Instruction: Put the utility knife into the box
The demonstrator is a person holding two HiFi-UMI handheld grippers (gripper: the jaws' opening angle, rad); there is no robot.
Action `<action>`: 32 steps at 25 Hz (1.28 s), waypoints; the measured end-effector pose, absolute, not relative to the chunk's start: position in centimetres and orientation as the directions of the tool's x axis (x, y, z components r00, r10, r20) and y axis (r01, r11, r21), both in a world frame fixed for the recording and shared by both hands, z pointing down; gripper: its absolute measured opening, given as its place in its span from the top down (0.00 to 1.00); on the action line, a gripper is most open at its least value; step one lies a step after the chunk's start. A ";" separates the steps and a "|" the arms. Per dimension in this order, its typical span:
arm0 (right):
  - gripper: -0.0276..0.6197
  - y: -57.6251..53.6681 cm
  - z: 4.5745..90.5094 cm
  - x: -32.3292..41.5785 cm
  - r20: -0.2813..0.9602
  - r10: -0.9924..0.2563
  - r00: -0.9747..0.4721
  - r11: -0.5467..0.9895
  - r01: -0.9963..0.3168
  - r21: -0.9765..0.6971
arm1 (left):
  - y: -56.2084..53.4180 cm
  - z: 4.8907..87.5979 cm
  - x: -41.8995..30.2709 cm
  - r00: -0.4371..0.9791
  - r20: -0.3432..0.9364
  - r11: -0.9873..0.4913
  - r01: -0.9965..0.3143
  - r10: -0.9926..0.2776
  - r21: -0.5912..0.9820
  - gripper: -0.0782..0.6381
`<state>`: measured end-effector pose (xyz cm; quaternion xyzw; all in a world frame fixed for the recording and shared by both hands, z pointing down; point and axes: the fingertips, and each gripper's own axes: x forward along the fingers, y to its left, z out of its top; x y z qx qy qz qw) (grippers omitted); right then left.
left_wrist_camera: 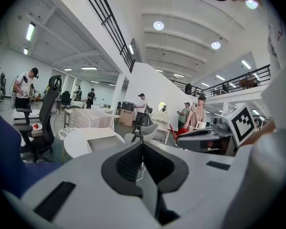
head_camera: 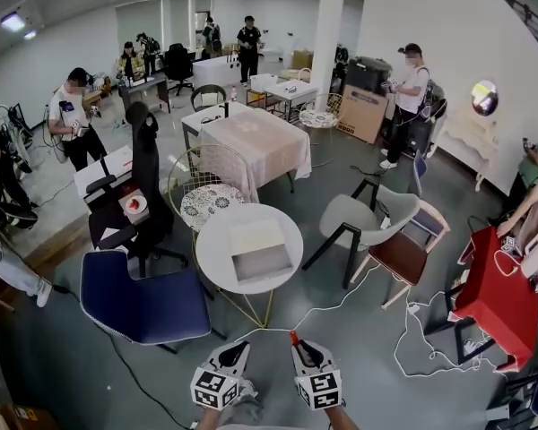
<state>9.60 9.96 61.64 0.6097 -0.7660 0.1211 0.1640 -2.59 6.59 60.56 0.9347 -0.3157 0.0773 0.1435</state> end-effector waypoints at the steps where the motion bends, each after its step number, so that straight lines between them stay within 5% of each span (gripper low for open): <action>1: 0.83 8.8 61.5 9.4 0.400 -0.894 -0.200 0.225 -0.974 0.016 | 5.5 60.4 -2.7 0.791 0.234 -0.761 -0.610 -0.565 0.220 0.87; 32: 0.83 -9.6 62.5 8.0 0.423 -0.889 -0.176 0.194 -0.981 0.000 | -12.7 61.7 -3.9 0.812 0.251 -0.775 -0.581 -0.528 0.250 0.87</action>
